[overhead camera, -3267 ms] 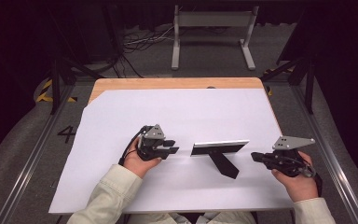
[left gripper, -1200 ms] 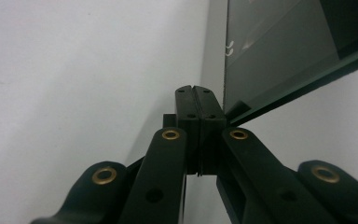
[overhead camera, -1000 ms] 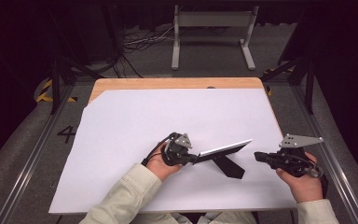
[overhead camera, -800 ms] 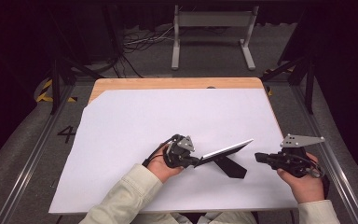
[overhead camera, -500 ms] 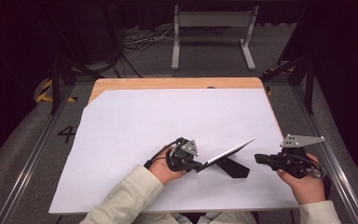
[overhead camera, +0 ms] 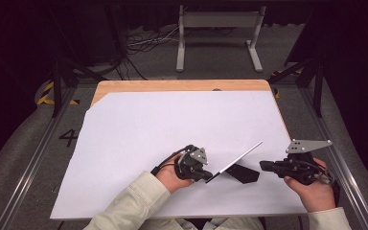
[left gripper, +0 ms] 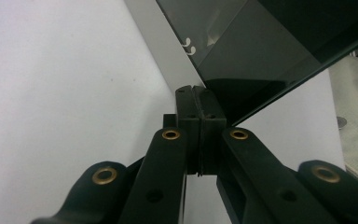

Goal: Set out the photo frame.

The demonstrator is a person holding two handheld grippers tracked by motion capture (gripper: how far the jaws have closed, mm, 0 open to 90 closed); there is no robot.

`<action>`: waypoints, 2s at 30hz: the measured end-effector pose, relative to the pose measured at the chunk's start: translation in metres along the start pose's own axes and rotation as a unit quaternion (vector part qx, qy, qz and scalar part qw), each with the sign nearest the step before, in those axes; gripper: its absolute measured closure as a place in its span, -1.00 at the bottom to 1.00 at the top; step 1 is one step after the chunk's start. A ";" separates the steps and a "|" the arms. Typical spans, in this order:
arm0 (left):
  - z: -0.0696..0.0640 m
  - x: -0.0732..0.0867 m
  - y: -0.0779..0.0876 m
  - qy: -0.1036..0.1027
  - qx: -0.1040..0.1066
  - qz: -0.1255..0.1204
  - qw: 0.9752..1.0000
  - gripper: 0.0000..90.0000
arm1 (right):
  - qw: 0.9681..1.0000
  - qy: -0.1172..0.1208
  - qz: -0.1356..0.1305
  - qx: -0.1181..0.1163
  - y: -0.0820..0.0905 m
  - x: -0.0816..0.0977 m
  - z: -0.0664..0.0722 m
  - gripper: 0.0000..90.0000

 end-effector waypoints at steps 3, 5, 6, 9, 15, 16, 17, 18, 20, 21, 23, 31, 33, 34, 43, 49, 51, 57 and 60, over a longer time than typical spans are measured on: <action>-0.002 -0.001 -0.001 -0.001 0.004 0.001 1.000 1.00 | 1.000 0.000 -0.004 0.005 -0.001 -0.001 0.000 1.00; -0.004 -0.001 -0.002 -0.002 0.006 0.002 1.000 1.00 | 1.000 -0.001 -0.006 0.012 -0.001 -0.001 -0.002 1.00; -0.004 -0.002 -0.003 -0.005 0.007 0.002 1.000 1.00 | 1.000 -0.001 -0.007 0.015 -0.002 -0.001 -0.003 1.00; -0.006 -0.003 -0.006 -0.005 0.012 0.002 1.000 1.00 | 1.000 -0.008 -0.005 0.024 -0.005 0.000 -0.007 1.00; -0.010 -0.004 -0.010 -0.008 0.015 0.007 1.000 1.00 | 0.999 -0.013 -0.012 0.037 -0.005 0.001 -0.012 1.00; -0.010 -0.004 -0.010 -0.008 0.015 0.007 1.000 1.00 | 0.999 -0.013 -0.013 0.039 -0.005 0.001 -0.012 1.00; -0.010 -0.004 -0.010 -0.008 0.015 0.006 1.000 1.00 | 0.999 -0.014 -0.013 0.039 -0.005 0.001 -0.013 1.00; -0.010 -0.004 -0.010 -0.008 0.015 0.006 1.000 1.00 | 0.999 -0.014 -0.015 0.041 -0.005 0.001 -0.013 1.00; -0.011 -0.005 -0.011 -0.011 0.017 0.005 1.000 1.00 | 0.999 -0.013 -0.016 0.043 -0.006 0.001 -0.014 1.00; -0.011 -0.005 -0.011 -0.011 0.018 0.004 1.000 1.00 | 0.999 -0.014 -0.015 0.041 -0.006 0.001 -0.014 1.00; -0.013 -0.005 -0.012 -0.012 0.020 0.005 1.000 1.00 | 0.999 -0.016 -0.013 0.039 -0.007 0.001 -0.014 1.00; -0.022 -0.007 -0.016 -0.026 0.030 0.011 0.999 1.00 | 0.999 -0.017 -0.022 0.040 0.001 0.001 -0.014 1.00; -0.024 -0.008 -0.017 -0.031 0.033 0.013 0.999 1.00 | 0.999 -0.020 -0.024 0.043 0.003 0.002 -0.015 1.00; -0.025 -0.008 -0.018 -0.033 0.035 0.012 0.999 1.00 | 0.999 -0.019 -0.026 0.043 0.004 0.002 -0.015 1.00; -0.037 -0.014 -0.025 -0.054 0.050 0.023 0.997 1.00 | 0.998 -0.024 -0.035 0.049 0.011 0.001 -0.016 1.00; -0.047 -0.019 -0.032 -0.078 0.057 0.028 0.995 1.00 | 0.998 -0.022 -0.036 0.049 0.013 0.000 -0.014 1.00; -0.050 -0.021 -0.034 -0.082 0.059 0.029 0.994 1.00 | 0.998 -0.023 -0.038 0.049 0.014 0.000 -0.013 1.00; -0.057 -0.028 -0.040 -0.093 0.066 0.031 0.993 1.00 | 0.997 -0.029 -0.042 0.055 0.019 0.004 -0.014 1.00; -0.061 -0.032 -0.044 -0.099 0.069 0.030 0.992 1.00 | 0.997 -0.030 -0.044 0.056 0.021 0.005 -0.015 1.00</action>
Point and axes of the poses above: each handheld gripper's, and its own axes: y roughly backward along the jaws, x roughly out of its underside, z roughly to its left, the point moved 4 cm from there along -y, roughly forward along the jaws, and after that the axes turned 8 degrees about z, right-handed, at the moved point
